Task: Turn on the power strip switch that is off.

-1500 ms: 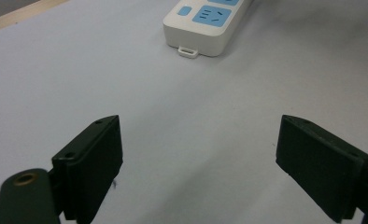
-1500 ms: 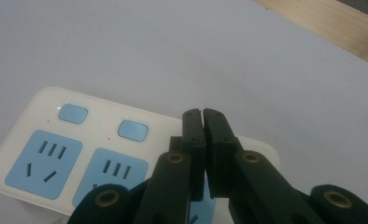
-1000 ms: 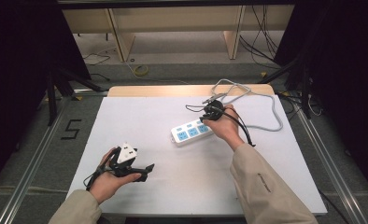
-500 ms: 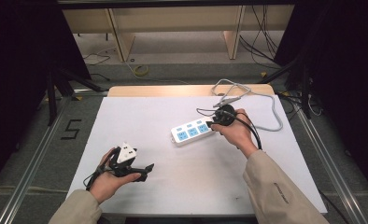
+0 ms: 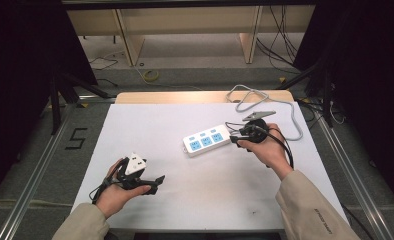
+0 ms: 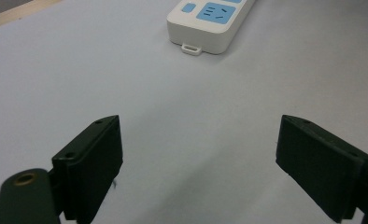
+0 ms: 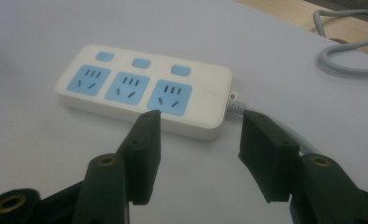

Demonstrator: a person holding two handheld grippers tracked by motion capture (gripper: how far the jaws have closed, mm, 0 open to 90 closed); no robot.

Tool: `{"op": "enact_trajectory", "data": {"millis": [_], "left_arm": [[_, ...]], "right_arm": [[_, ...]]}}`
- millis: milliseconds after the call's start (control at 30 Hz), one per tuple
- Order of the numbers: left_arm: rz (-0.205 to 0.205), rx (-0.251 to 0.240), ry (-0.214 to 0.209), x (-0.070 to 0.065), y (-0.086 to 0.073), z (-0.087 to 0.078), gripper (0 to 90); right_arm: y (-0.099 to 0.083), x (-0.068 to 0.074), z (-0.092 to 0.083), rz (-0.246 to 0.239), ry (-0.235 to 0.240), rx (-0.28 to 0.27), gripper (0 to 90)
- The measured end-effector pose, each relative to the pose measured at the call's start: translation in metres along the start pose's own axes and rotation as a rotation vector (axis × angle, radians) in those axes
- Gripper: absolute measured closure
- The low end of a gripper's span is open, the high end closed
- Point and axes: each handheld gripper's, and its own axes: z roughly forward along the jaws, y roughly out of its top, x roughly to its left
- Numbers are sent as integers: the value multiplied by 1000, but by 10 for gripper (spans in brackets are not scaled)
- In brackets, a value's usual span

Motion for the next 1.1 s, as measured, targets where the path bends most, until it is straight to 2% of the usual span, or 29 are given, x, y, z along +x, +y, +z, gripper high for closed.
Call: {"op": "enact_trajectory", "data": {"millis": [367,667,833,1100], "left_arm": [[-4,0,-1,0,0,0,143],[-5,2,1,0,0,0,142],[-2,2,2,0,0,0,143],[-6,6,-6,-1,0,0,143]], "right_arm": [[-24,-1,-31,15,13,-38,448],[-71,1,-65,46,31,-114,397],[-90,5,-74,50,41,-142,374],[-99,7,-79,56,45,-169,356]]}}
